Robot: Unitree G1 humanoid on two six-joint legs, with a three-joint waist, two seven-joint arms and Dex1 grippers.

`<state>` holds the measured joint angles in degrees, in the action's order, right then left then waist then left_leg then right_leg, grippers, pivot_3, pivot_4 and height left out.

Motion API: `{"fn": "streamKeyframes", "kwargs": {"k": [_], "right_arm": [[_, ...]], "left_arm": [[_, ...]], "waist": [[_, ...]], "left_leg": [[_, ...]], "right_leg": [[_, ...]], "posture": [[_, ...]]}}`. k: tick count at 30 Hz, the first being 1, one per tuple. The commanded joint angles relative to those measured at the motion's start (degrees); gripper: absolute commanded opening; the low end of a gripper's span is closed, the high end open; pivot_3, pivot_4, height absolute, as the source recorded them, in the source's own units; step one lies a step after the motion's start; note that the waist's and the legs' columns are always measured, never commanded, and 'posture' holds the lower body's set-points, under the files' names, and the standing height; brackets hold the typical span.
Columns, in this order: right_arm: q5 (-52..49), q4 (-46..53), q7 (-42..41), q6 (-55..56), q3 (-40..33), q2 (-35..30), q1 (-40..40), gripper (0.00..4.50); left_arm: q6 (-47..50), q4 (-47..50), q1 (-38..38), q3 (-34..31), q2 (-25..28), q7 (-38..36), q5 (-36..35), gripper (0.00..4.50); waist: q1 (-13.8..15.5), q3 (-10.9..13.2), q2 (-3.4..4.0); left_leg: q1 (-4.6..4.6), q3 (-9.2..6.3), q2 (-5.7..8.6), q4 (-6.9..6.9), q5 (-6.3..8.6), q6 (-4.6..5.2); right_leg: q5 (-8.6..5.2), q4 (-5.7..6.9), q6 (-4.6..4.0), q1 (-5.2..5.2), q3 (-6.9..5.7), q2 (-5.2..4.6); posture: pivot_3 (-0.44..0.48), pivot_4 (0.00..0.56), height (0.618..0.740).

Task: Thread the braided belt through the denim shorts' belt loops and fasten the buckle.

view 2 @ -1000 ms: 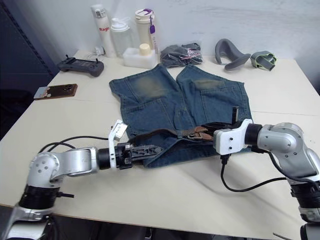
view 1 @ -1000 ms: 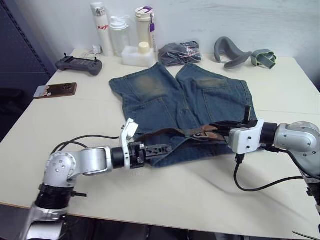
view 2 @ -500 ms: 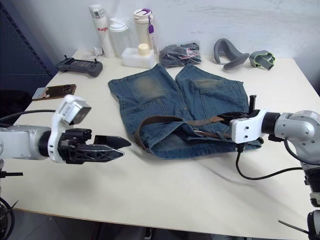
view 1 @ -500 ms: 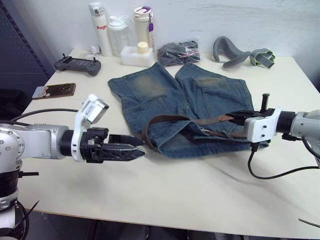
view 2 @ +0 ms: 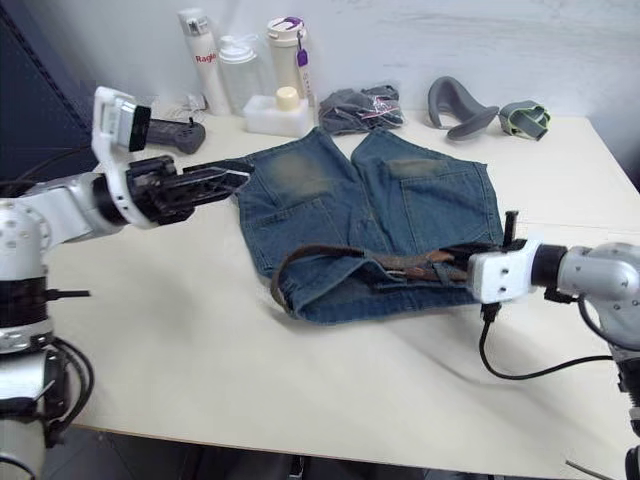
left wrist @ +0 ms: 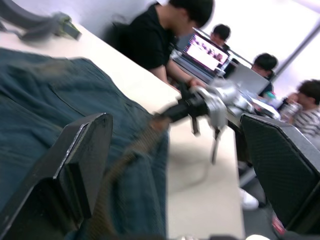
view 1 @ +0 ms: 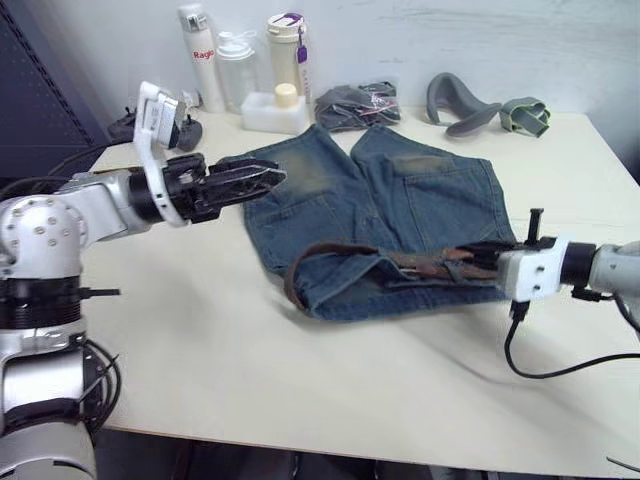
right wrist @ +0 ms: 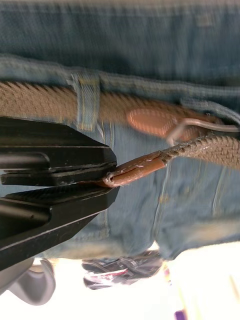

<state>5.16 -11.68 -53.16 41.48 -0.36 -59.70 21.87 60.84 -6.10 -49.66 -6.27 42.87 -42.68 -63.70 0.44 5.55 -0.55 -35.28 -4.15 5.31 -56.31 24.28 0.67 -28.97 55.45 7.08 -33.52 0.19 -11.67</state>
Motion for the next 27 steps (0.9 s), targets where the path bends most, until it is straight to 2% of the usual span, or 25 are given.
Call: {"fn": "streamKeyframes", "kwargs": {"k": [1, 4, 7, 10, 14, 18, 22, 24, 27], "right_arm": [[11.4, -5.9, 9.7, 8.3, -0.2, 0.5, 4.6, 0.0], [18.2, -13.0, 15.7, 11.6, 2.4, 1.8, 9.5, 0.0], [20.9, -18.8, 18.5, 13.8, 5.1, 2.3, 13.4, 0.0], [21.5, -23.4, 19.2, 15.1, 7.4, 2.0, 16.2, 0.0], [18.5, -26.4, 17.4, 15.7, 9.0, 2.0, 17.9, 0.0], [10.0, -23.0, 11.0, 12.1, 9.7, 2.7, 17.2, 0.0], [5.3, -18.7, 6.7, 7.5, 9.4, 2.4, 16.3, 0.0], [2.3, -16.1, 4.3, 3.9, 8.8, 2.2, 15.9, 0.0], [-2.1, -12.5, 1.5, -2.0, 7.6, 2.4, 15.3, 0.0]], "left_arm": [[-2.0, -1.5, -2.5, 0.8, -2.6, -0.8, 4.2, 4.46], [-3.2, -2.3, -3.3, 2.6, -4.9, -2.6, 8.0, 4.46], [-3.7, -3.0, -3.7, 3.7, -6.1, -4.0, 10.8, 4.46], [-4.0, -2.4, -3.2, 5.3, -6.5, -5.4, 13.6, 4.46], [-4.9, -0.2, -2.0, 7.4, -6.9, -6.3, 17.3, 4.46], [-10.7, 3.7, -1.2, 11.6, -10.0, -5.5, 23.4, 4.46], [-19.7, 4.4, -2.5, 16.3, -16.7, -2.8, 31.4, 4.46], [-26.5, 1.7, -4.2, 19.4, -21.9, -2.5, 36.1, 4.46], [-35.8, -3.7, -6.5, 23.4, -26.4, -2.3, 43.8, 4.46]], "waist": [[-0.5, 0.0, 0.0], [-1.1, 0.0, -0.02], [-1.4, 0.0, -0.02], [-1.9, 0.0, -0.02], [-1.9, 0.0, -0.02], [-1.9, 0.0, -0.02], [-1.9, 0.0, -0.02], [-1.9, 0.0, -0.02], [-1.7, 0.0, -0.03]], "left_leg": [[0.0, 0.0, 0.0, 0.02, 0.0, 0.0], [0.05, 0.01, 0.0, 0.02, -0.04, -0.06], [0.09, 0.02, -0.05, 0.01, -0.07, -0.12], [0.09, 0.0, -0.04, 0.01, -0.07, -0.13], [0.09, -0.05, 0.01, 0.01, -0.07, -0.12], [0.07, -0.05, 0.02, -0.03, -0.07, -0.11], [0.03, -0.04, 0.01, -0.22, -0.05, -0.09], [-0.02, -0.03, 0.01, -0.27, -0.02, -0.03], [-0.07, -0.02, 0.01, -0.31, 0.0, 0.01]], "right_leg": [[0.02, 0.01, 0.03, -0.01, -0.01, 0.0], [0.05, 0.08, 0.11, -0.04, -0.02, 0.01], [0.11, 0.24, 0.23, -0.07, -0.04, 0.03], [0.39, 0.37, 0.79, -0.1, -0.04, 0.04], [0.4, 0.39, 0.8, -0.08, -0.02, 0.06], [0.41, 0.39, 0.83, -0.07, 0.0, 0.06], [0.43, 0.37, 0.85, -0.02, -0.02, 0.06], [0.43, 0.35, 0.85, -0.01, -0.02, 0.05], [0.45, 0.27, 0.89, 0.0, -0.06, 0.05]], "posture": [[0.0, 0.15, 0.631], [0.0, 0.15, 0.631], [0.0, 0.15, 0.631], [0.0, 0.15, 0.631], [0.0, 0.15, 0.631], [0.0, 0.15, 0.631], [0.0, 0.15, 0.631], [0.0, 0.15, 0.631], [0.0, 0.15, 0.631]]}}
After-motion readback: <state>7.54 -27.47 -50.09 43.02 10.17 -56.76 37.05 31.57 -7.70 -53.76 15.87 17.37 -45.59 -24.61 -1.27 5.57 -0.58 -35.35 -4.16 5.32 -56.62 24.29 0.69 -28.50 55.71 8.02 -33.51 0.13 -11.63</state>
